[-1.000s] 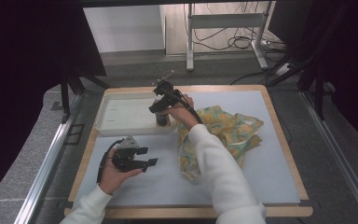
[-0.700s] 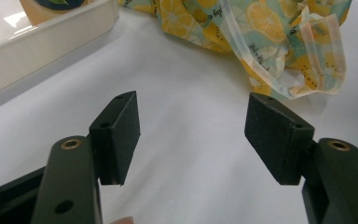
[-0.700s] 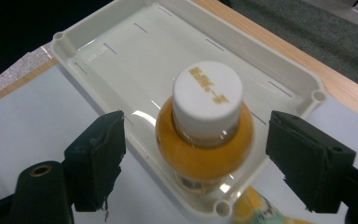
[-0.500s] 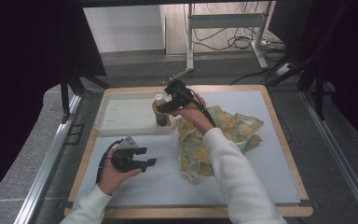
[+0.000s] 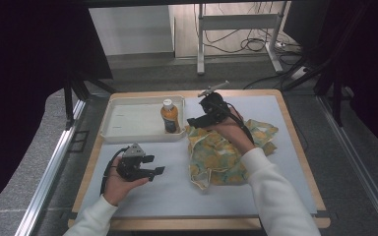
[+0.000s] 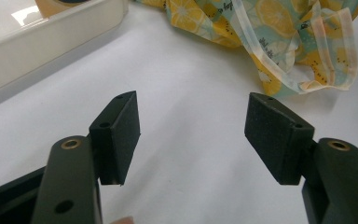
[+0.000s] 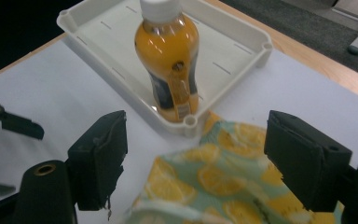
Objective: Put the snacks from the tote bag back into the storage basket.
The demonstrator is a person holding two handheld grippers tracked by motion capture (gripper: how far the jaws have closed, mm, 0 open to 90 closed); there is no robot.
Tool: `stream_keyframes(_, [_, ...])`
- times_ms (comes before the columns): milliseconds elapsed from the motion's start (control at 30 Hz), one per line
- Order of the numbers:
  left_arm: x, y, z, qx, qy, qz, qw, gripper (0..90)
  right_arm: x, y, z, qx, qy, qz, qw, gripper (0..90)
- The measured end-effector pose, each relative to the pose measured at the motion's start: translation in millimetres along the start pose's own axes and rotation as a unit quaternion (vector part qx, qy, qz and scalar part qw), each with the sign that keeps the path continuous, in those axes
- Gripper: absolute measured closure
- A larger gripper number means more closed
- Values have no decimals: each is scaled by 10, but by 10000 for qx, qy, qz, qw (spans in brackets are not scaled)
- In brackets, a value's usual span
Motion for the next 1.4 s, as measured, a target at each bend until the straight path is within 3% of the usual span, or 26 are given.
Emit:
stream_keyframes(200, [-13, -18, 4, 6, 55, 55, 10000, 357, 161, -269, -82, -46, -6, -35, 10000, 213])
stream_keyframes(333, [-8, -16, 0, 109, -72, 20, 9999, 356, 278, -438, -150, -126, -57, -76, 9999, 213])
stream_keyframes(733, [-51, -46, 4, 56, 19, 118, 9999, 355, 498, -887, -315, -337, -221, -168, 9990, 216])
stream_keyframes(1000, [-61, -59, 6, 45, 32, 164, 9998, 354, 504, -1020, -384, -445, -256, -131, 9986, 216])
stream_keyframes(1400, [-65, -61, 8, 30, 40, 174, 9998, 354, 480, -1063, -411, -486, -266, -134, 9984, 216])
Point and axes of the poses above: each handheld gripper's, and its own axes: x roughly backward along the jaws, y roughly out of its top, z roughly to its left, the point moved 9 cm from there along -x, roughly forward along the jaws
